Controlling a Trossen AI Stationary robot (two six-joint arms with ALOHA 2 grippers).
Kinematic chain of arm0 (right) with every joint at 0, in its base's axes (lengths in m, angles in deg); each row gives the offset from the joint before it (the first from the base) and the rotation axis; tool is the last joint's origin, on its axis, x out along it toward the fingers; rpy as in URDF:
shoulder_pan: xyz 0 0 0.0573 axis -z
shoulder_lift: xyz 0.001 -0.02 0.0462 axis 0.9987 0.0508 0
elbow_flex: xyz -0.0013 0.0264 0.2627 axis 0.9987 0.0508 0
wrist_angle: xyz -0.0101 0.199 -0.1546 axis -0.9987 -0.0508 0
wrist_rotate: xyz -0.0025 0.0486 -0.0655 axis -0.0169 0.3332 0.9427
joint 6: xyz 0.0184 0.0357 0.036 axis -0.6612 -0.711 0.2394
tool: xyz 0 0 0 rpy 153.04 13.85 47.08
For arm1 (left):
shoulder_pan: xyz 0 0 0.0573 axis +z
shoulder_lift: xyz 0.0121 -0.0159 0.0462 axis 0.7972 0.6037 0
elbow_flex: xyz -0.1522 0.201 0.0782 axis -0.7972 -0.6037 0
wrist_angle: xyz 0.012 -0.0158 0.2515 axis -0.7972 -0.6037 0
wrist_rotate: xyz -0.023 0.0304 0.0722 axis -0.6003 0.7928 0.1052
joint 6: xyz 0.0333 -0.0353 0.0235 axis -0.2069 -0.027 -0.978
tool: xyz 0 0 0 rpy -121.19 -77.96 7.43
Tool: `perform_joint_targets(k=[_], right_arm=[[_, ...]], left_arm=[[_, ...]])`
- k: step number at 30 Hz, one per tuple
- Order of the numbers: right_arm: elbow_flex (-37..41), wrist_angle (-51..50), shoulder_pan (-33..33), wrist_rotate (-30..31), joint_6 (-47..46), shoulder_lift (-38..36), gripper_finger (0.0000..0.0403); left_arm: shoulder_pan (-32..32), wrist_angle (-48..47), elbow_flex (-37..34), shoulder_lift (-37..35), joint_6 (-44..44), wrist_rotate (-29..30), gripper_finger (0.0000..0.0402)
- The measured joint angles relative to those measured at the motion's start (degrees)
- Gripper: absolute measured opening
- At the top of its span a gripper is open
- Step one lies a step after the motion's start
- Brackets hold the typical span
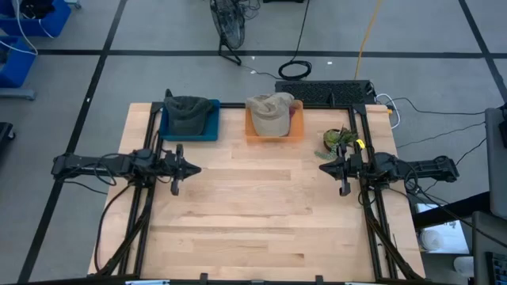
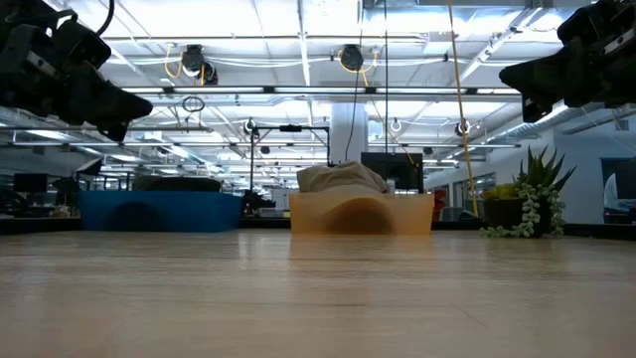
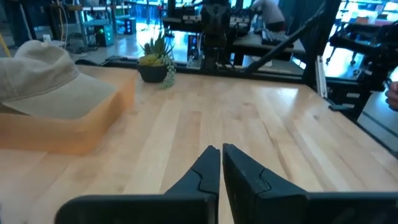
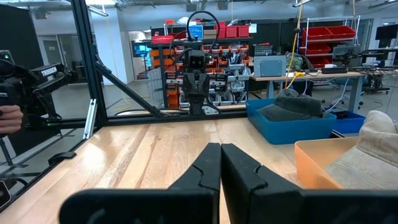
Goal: Pick & Place hat
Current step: Return to Home Position
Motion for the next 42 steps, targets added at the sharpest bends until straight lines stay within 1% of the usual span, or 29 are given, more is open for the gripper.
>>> perform_joint_targets(k=[5,9,16,19,24,29,33,36,42], right_arm=[[0.0,0.0,0.0,0.0,0.0,0.0,0.0],[0.0,0.0,0.0,0.0,0.0,0.0,0.0],[0.0,0.0,0.0,0.0,0.0,0.0,0.0],[0.0,0.0,0.0,0.0,0.0,0.0,0.0],[0.0,0.0,0.0,0.0,0.0,0.0,0.0],[0.0,0.0,0.0,0.0,0.0,0.0,0.0],[0.0,0.0,0.0,0.0,0.0,0.0,0.0],[0.0,0.0,0.0,0.0,0.0,0.0,0.0],[0.0,0.0,0.0,0.0,0.0,0.0,0.0]], left_arm=[[0.0,-2.4,2.6,-0.4,0.3,0.4,0.0004],[0.0,-6.6,5.1,-2.1,0.8,-0.3,0.0013],[0.0,-9.2,5.1,-7.5,0.5,-0.1,0.0006],[0.0,-7.8,4.5,-9.6,-0.2,-0.1,0.0012],[0.0,-1.1,-0.2,-9.5,-0.5,-0.4,0.0004],[-0.1,-0.4,-0.7,-9.3,0.2,-0.2,0.0014],[-0.1,0.0,-0.7,-9.3,0.2,0.0,0.0006],[-0.1,0.0,-0.7,-9.2,-1.6,0.3,0.0004],[-0.1,0.1,-0.7,-9.2,-3.1,0.3,0.0036]])
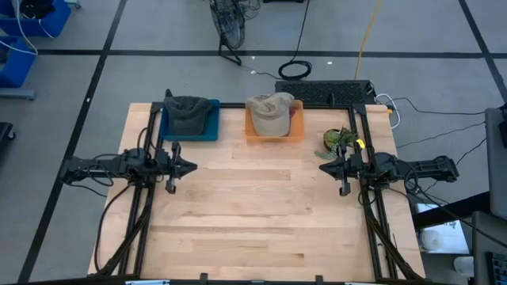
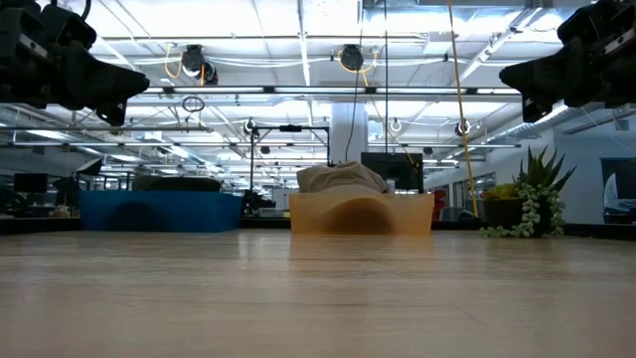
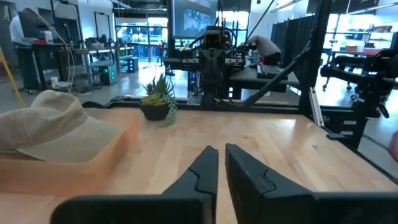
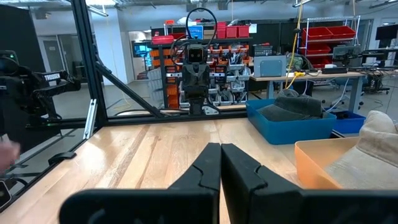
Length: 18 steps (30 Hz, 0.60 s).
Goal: Pick & Place hat
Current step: Return to Home Position
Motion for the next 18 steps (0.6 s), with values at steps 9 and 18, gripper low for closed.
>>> perform_joint_targets(k=[9,18], right_arm=[[0.0,0.0,0.0,0.0,0.0,0.0,0.0],[0.0,0.0,0.0,0.0,0.0,0.0,0.0]], left_arm=[[0.0,0.0,0.0,0.0,-0.2,0.0,0.0062],[0.0,0.0,0.0,0.0,-0.2,0.0,0.0063]])
